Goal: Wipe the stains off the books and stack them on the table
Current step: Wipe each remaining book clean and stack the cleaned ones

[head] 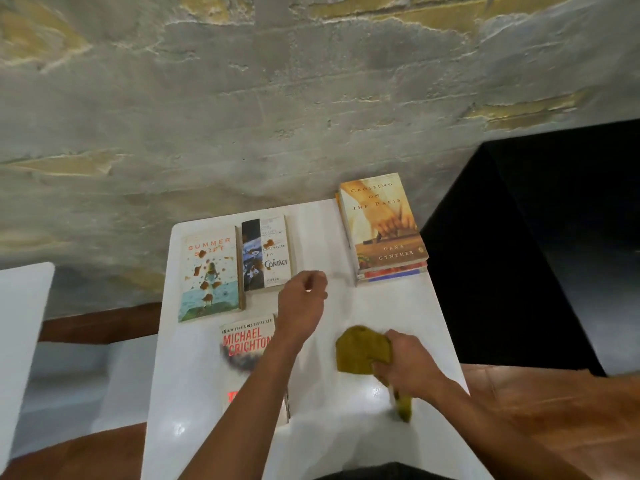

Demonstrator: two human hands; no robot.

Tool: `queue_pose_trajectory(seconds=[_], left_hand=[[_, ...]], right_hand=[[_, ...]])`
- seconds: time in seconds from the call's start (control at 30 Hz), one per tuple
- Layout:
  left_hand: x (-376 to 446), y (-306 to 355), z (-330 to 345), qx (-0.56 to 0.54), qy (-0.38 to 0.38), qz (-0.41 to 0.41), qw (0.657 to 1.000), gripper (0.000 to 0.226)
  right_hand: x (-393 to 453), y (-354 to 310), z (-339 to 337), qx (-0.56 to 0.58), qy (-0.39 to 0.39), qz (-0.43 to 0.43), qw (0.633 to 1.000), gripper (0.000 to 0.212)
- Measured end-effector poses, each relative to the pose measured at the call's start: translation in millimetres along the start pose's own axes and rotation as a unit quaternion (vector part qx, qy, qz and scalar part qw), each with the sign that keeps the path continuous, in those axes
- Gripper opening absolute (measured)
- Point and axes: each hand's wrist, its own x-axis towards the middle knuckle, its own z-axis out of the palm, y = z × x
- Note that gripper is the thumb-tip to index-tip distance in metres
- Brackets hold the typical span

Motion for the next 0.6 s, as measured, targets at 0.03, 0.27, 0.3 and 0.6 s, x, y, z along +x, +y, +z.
queue_pose_trajectory(seconds=[0.03, 0.27, 0.3, 0.6], left_hand=[[-6.3, -6.4, -0.1, 0.003, 0.006, -0.011, 1.0, 0.015], [-60.8, -37.8, 6.6, -0.02, 0.018, -0.079, 0.996, 0.022], [-68.6, -38.9, 7.3, -0.025, 0.032, -0.07, 0.997, 0.02], [-90.7, -73.8, -17.6, 0.288, 0.215, -0.005, 0.933, 0.038]], right_hand=[[-6.4, 0.0, -2.6, 0.03, 0.009, -0.016, 0.999, 0.023], [-56.2, 12.5, -14.4, 0.165, 0.116, -0.062, 0.977, 0.028], [-58.6, 17.6, -18.4, 0.182, 0.142, -0.047, 0.972, 0.028], [-30.1, 41.0, -27.2, 0.153, 0.232, 0.028, 0.96, 0.041]])
